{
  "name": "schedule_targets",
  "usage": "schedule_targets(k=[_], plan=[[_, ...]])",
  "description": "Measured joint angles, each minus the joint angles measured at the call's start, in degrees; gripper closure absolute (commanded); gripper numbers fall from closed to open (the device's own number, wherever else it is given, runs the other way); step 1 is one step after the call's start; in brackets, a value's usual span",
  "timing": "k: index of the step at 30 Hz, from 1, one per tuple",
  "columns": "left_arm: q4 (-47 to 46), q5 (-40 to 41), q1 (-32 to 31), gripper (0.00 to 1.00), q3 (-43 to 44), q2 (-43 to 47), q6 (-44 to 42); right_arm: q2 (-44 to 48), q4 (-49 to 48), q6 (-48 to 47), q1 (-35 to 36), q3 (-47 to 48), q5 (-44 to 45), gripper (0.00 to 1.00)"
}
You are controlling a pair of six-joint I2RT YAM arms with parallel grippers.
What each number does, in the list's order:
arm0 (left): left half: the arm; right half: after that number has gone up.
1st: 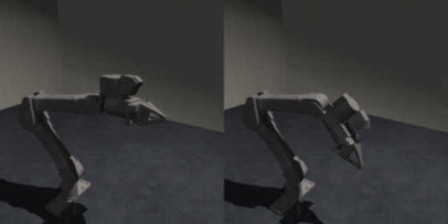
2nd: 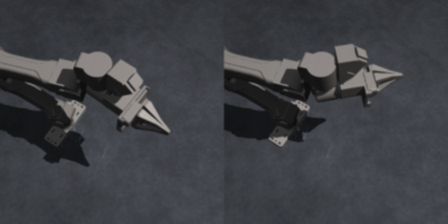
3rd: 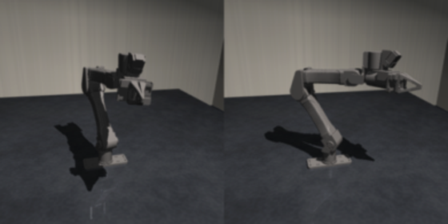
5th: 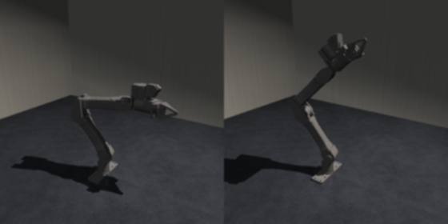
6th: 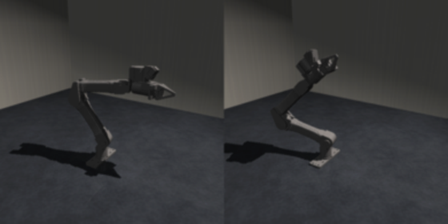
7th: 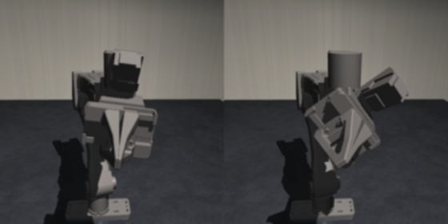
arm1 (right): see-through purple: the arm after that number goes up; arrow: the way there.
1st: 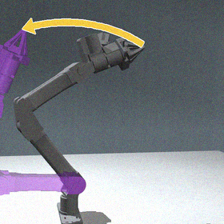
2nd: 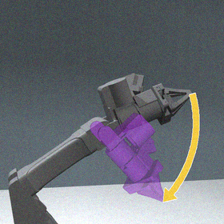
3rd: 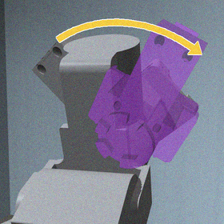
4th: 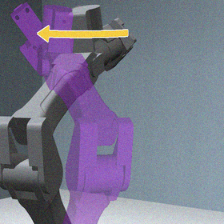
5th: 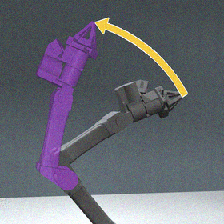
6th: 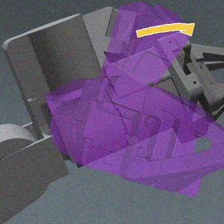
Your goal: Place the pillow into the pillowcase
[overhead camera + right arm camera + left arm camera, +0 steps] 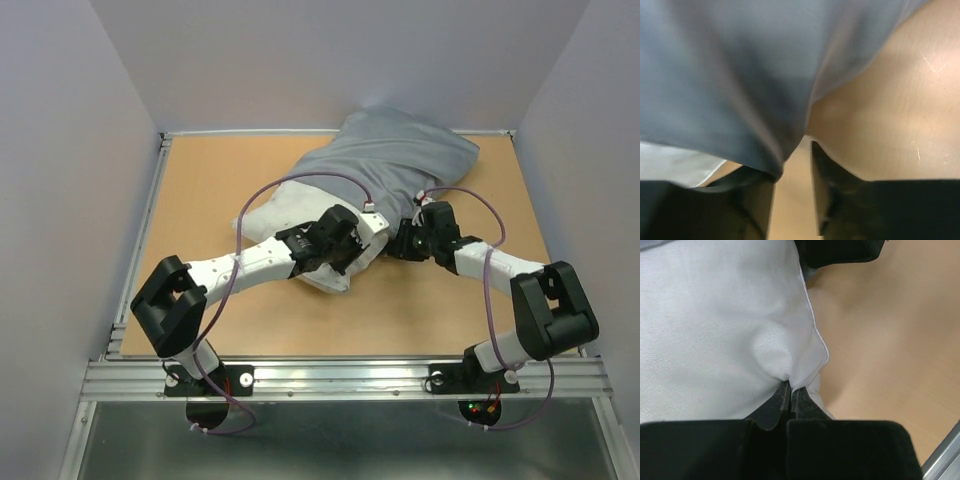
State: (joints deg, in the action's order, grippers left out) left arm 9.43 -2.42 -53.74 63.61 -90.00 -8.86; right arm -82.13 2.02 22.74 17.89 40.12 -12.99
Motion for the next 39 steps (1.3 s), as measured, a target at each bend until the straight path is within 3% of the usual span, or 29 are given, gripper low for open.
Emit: schedule_targets(k=[1, 2, 4, 9, 16, 20, 29, 35, 39], plan=[[0.15, -0.79, 0.68, 1.00, 0.52, -0.44, 0.59, -1.29, -0.57, -0.24, 0.02, 0.02, 0.22, 0.74], [0.33, -1.81, 1.53, 1.00, 1.11, -0.87, 1.31, -2.36, -0.87, -0.52, 0.00, 0.02, 0.42, 0.88], [0.50, -3.72, 3.30, 1.00, 2.12, -1.38, 2.60, -3.08, -0.92, -0.83, 0.00, 0.02, 0.37, 1.00], [-0.42, -7.37, 8.61, 1.00, 5.92, -1.42, 6.12, 2.40, 1.44, -1.36, 0.31, 4.11, -5.33, 1.00], [-9.40, -8.26, 10.29, 1.00, 11.02, 2.49, 11.58, 12.13, 6.32, -1.79, 8.79, 25.14, -12.07, 0.99], [-16.48, -7.54, 8.70, 1.00, 10.97, 3.41, 15.80, 20.41, 10.47, -1.36, 11.96, 23.02, -13.57, 0.99], [-24.28, -5.27, 8.94, 1.00, 15.28, -16.13, 25.68, 24.55, 24.46, -7.19, 11.43, 21.64, -8.15, 0.99], [-22.97, -3.10, 11.17, 1.00, 15.34, -15.89, 25.66, 28.06, 29.94, -11.56, 11.50, 18.32, -3.26, 0.99], [-23.28, -3.69, 12.22, 1.00, 10.16, -12.20, 23.08, 29.20, 30.86, -12.72, 12.00, 15.54, -2.99, 1.00]])
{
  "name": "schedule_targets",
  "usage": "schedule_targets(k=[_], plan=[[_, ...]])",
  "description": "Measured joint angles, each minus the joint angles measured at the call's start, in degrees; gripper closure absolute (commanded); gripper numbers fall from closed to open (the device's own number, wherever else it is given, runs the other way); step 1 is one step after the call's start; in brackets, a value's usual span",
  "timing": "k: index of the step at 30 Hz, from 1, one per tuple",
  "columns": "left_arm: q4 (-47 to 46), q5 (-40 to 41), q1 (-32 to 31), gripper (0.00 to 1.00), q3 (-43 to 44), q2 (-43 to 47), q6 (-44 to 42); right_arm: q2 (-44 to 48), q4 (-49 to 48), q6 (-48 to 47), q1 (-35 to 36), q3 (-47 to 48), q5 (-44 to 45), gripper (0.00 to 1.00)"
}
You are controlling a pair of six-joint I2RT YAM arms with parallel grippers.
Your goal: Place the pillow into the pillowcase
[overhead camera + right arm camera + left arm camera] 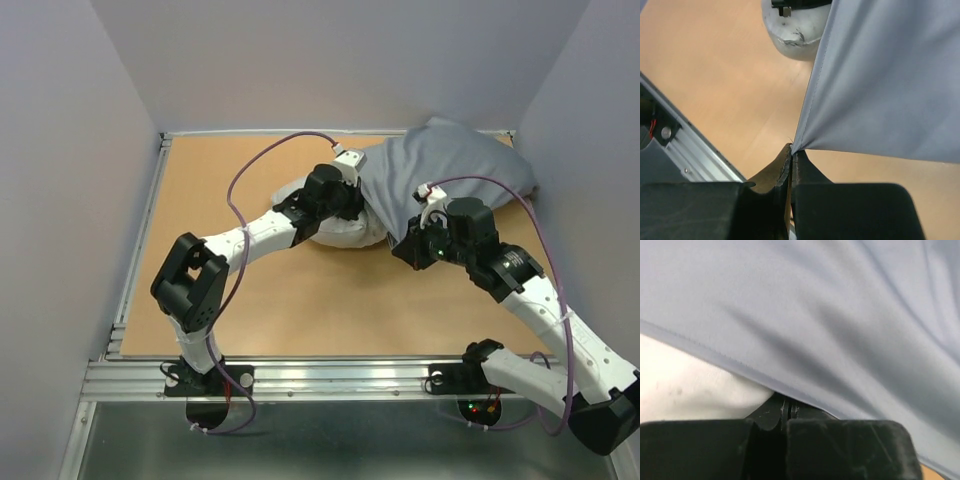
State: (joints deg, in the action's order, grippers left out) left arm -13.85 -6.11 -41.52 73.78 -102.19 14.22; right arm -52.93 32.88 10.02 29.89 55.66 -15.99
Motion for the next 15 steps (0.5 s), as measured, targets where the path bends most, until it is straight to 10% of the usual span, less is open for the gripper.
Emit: schedule_targets(k=[4, 8, 15], plan=[[1.03, -2.08, 0.00, 0.82, -5.07, 5.64, -6.99, -1.01, -1.95, -0.09, 0.87, -3.02, -4.48, 0.99], [10.38, -6.01, -0.07, 0.27, -6.10, 10.32, -18.10, -4.39, -5.14, 1.01, 1.29, -5.33, -9.73, 0.99], [23.82, -10.93, 3.28, 0.05, -11.56, 27.65, -29.46, -5.55, -7.21, 3.26, 1.60, -8.52, -12.79, 1.00]])
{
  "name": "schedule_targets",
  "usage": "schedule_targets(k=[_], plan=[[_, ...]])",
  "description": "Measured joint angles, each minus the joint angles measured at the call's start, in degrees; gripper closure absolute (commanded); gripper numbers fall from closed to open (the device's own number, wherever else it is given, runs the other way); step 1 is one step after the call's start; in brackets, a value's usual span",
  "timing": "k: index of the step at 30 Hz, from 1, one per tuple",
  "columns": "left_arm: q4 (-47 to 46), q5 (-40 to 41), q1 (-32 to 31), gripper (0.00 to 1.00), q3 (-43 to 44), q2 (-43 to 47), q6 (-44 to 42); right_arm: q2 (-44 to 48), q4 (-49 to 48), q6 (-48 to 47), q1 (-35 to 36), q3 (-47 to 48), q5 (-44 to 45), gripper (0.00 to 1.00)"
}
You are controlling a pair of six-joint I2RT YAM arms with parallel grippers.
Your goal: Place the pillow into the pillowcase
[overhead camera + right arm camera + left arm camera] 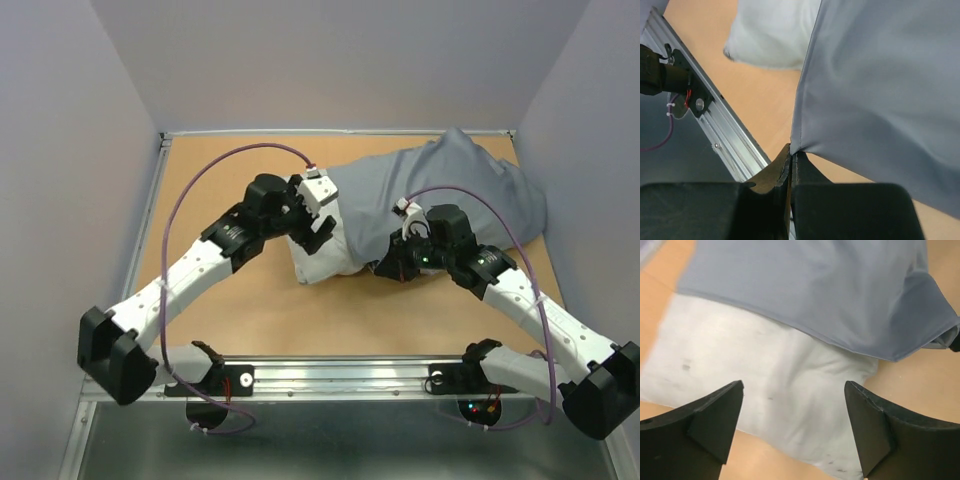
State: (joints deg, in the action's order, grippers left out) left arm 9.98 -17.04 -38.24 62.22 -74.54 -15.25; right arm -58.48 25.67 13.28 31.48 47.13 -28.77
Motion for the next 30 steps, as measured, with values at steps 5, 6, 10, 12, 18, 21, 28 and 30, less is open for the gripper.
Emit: schedule_targets(k=[5, 6, 10, 12, 18, 21, 28, 30], plan=[[0.92, -0.33, 0.46, 0.01, -6.58, 12.11, -13.16, -0.37, -0.76, 1.55, 0.09, 1.18, -0.46, 0.99], [1.99, -0.57, 0.46, 0.01, -9.16, 14.40, -15.69, -0.74, -0.83, 1.68, 0.09, 2.27, -0.44, 1.00], [2.54, -1.64, 0.44, 0.01, -18.53, 19.85, -27.61, -2.10, -0.68, 1.46, 0.09, 9.27, -0.09, 0.99], [3.48, -2.29, 0.44, 0.01, -19.74, 19.87, -30.64, -2.43, -0.52, 1.03, 0.09, 12.70, 0.31, 1.00], [1.53, -5.20, -0.02, 0.07, -18.14, 18.16, -33.73, -5.11, 0.96, 0.35, 0.09, 24.90, 2.03, 0.99], [3.10, -7.96, -0.13, 0.09, -11.50, 13.99, -33.14, -7.37, 2.27, 0.00, 0.09, 31.06, 3.41, 0.99], [6.54, -18.97, -1.05, 0.82, 11.43, 6.51, -19.65, -12.94, 4.26, -0.22, 0.07, 45.92, 7.13, 0.99], [3.85, -22.03, -0.96, 0.89, 15.06, 4.90, -11.87, -14.84, 3.93, -1.14, 0.04, 50.36, 7.43, 0.99]])
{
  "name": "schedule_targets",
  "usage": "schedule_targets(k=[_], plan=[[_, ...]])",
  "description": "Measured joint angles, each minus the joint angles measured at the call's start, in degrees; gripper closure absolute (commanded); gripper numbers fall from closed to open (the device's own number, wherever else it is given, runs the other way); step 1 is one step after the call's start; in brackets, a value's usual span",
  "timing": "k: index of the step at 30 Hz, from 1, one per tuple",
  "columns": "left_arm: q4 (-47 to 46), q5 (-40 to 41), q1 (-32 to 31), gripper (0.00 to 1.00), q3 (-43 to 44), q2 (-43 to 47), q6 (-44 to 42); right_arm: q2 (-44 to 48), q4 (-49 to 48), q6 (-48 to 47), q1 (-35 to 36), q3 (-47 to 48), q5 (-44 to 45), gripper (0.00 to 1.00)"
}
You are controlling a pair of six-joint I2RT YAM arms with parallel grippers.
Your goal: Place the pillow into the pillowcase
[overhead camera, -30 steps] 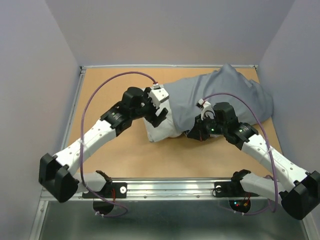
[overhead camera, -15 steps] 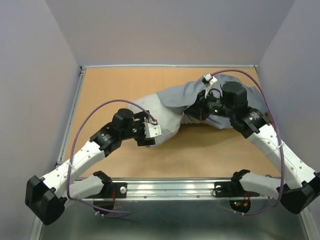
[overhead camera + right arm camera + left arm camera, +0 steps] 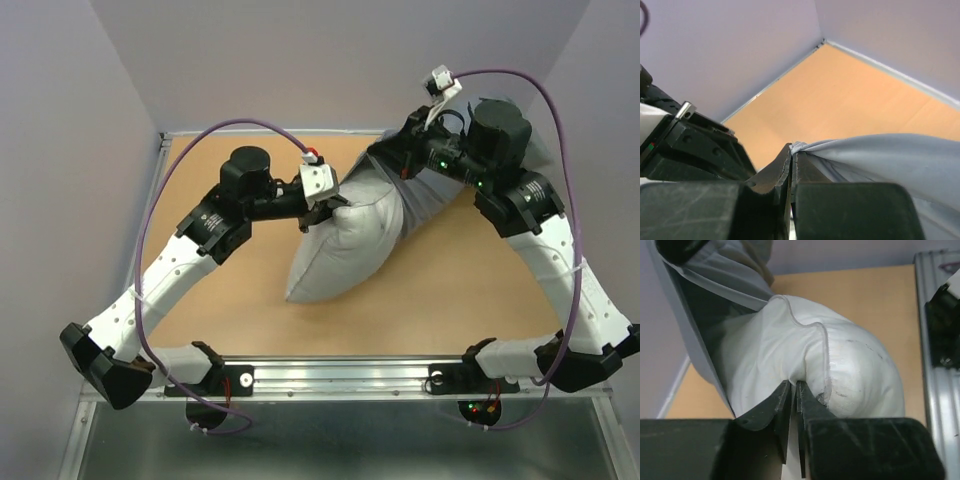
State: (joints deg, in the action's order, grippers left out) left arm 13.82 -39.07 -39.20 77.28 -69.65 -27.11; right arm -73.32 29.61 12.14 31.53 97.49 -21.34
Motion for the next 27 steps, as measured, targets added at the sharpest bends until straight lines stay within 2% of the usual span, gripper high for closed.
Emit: schedule_targets(k=[3, 4, 7, 8, 10, 11, 12, 13, 14, 15, 16, 17, 18, 19, 21, 23, 27], plan=[[-4.13, -2.86, 1.27, 0.93, -1.40, 0.11, 8.94, -1.51, -2.05, -2.34, 0.00, 2.08, -0.28, 0.99], [-5.60, -3.52, 2.25, 0.92, -2.84, 0.24, 12.17, -1.97, -3.37, -3.30, 0.04, 1.05, -0.72, 1.00], [-8.17, -4.00, 8.41, 0.65, -8.44, 0.31, 20.22, -4.46, -7.39, -4.81, 0.07, -2.95, -2.05, 1.00], [-8.02, -3.54, 11.80, 0.49, -10.34, 0.22, 23.21, -6.27, -8.92, -5.14, 0.11, -4.52, -2.49, 0.99], [-7.28, -2.75, 17.31, 0.39, -12.61, -0.17, 26.36, -10.23, -11.80, -4.98, 0.22, -6.51, -2.71, 0.99], [-5.68, -2.08, 22.45, 0.33, -13.25, -0.83, 27.82, -13.09, -13.53, -4.66, 0.35, -7.30, -2.78, 0.99], [-5.20, -1.44, 25.05, 0.30, -13.25, -1.27, 28.50, -16.52, -15.74, -4.02, 0.42, -8.44, -2.80, 0.99], [-4.42, -0.63, 27.93, 0.28, -13.07, -1.53, 28.33, -18.62, -16.87, -3.39, 0.42, -9.09, -2.80, 0.98], [-3.06, 0.28, 30.34, 0.23, -12.68, -1.53, 27.87, -20.72, -18.21, -2.49, 0.42, -9.53, -2.91, 0.88], [-1.36, 0.79, 31.50, 0.09, -12.02, -1.44, 26.58, -23.06, -19.96, -1.46, 0.42, -9.55, -3.04, 0.84], [-0.46, 1.01, 31.95, 0.02, -11.43, -1.31, 25.73, -24.72, -21.16, -0.61, 0.42, -9.55, -3.06, 0.77], [1.03, 1.03, 32.06, 0.01, -10.34, -1.05, 24.20, -26.34, -22.16, 0.37, 0.42, -9.46, -3.23, 0.66], [2.21, 0.81, 31.69, 0.01, -9.66, -0.55, 22.45, -27.54, -23.04, 1.25, 0.42, -9.38, -3.50, 0.43], [2.97, 0.90, 31.23, 0.01, -9.46, 0.11, 20.94, -28.15, -23.67, 2.14, 0.42, -9.35, -3.67, 0.38], [5.35, 1.62, 29.14, 0.01, -9.46, 2.43, 17.73, -28.39, -24.13, 3.15, 0.42, -9.29, -3.58, 0.36], [5.86, 2.38, 26.69, 0.01, -10.36, 4.50, 15.34, -27.52, -24.24, 3.67, 0.42, -8.68, -3.02, 0.43], [5.01, 5.81, 21.77, 0.01, -15.41, 7.23, 13.20, -23.37, -23.47, 0.39, 0.42, -8.61, -0.48, 0.50]])
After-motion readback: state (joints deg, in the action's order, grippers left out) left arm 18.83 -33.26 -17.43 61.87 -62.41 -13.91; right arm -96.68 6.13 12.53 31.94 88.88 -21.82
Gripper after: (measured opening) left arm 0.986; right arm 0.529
